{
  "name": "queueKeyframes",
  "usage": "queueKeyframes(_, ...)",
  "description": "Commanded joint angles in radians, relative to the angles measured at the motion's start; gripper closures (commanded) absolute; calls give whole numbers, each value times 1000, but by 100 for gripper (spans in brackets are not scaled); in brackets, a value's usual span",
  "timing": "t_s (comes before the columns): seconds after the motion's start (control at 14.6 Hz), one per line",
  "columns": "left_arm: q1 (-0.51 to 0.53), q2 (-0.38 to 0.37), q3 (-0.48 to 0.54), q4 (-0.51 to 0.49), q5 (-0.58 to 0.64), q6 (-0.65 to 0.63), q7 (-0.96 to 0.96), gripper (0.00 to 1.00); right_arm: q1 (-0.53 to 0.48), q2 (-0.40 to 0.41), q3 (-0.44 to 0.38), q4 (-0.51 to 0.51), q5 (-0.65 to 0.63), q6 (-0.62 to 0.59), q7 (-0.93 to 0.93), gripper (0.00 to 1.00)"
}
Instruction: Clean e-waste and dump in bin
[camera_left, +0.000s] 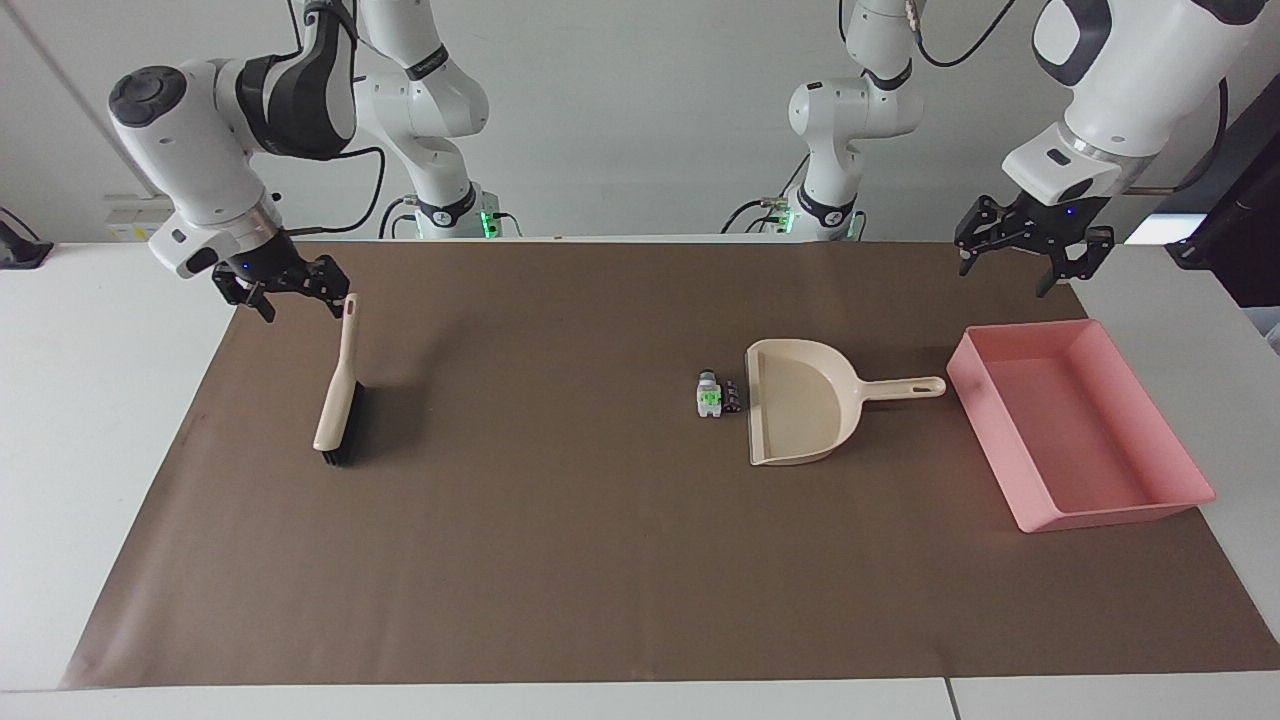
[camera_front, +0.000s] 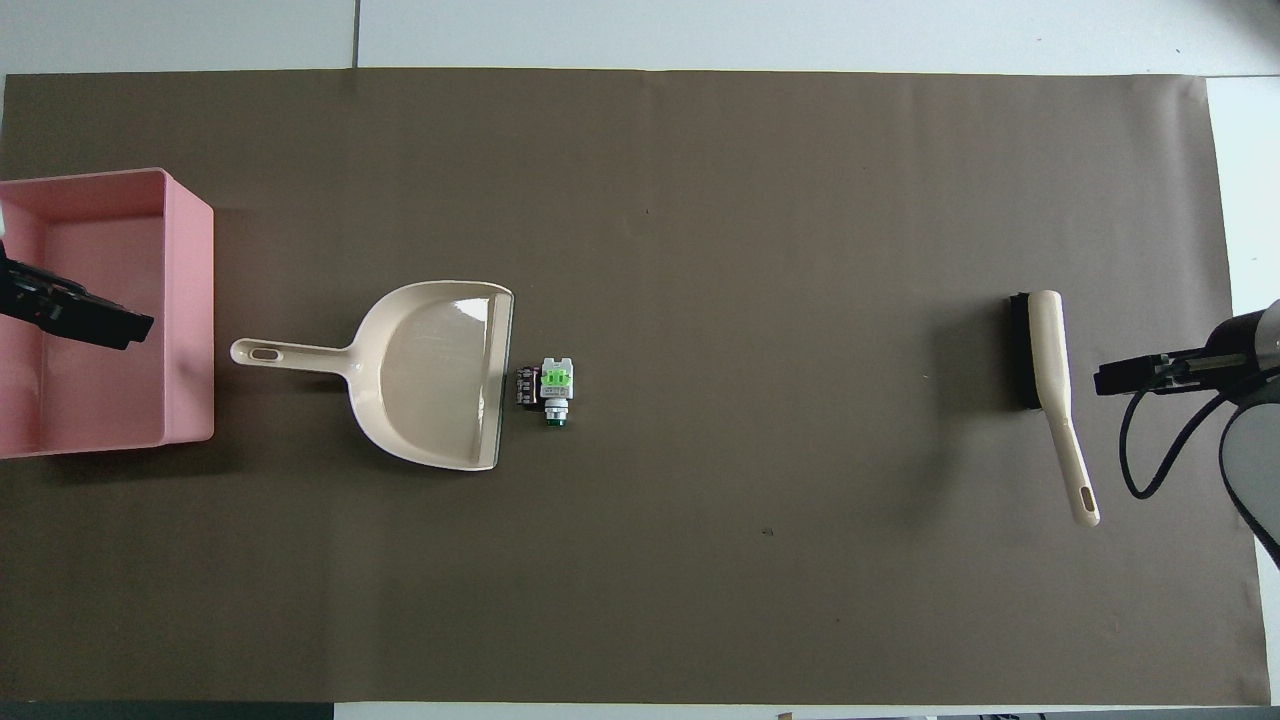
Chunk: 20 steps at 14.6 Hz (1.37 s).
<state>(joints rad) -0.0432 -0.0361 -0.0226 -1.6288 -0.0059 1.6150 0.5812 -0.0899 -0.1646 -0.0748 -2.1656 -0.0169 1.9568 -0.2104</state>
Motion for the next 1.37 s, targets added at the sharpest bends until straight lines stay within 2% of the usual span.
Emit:
queueKeyframes(0.0, 3, 8, -3, -20, 4, 48, 274, 7, -16, -32, 4, -140, 20, 101, -47, 1)
queueKeyframes(0.27, -9, 7, -5, -112, 6, 105, 621, 4, -43, 0, 3, -233, 21, 203, -64, 1)
queueKeyframes(0.41, -46, 13, -7, -166, 73, 143, 741, 2, -60, 0, 3, -250, 21, 206, -99, 1)
queueKeyframes(0.69, -87, 15, -8, -292, 144, 285, 758, 2, -76, 23, 4, -278, 25, 234, -126, 1)
queueKeyframes(0.96, -132, 28, -8, -448, 280, 445, 727, 2, -67, 31, 4, -278, 46, 237, -113, 1)
queueKeyframes(1.17, -147, 62, -8, -517, 282, 523, 655, 2, -65, 40, 4, -278, 54, 252, -98, 4)
queueKeyframes(1.3, -168, 91, -8, -540, 283, 594, 600, 2, -64, 40, 4, -280, 55, 254, -98, 9)
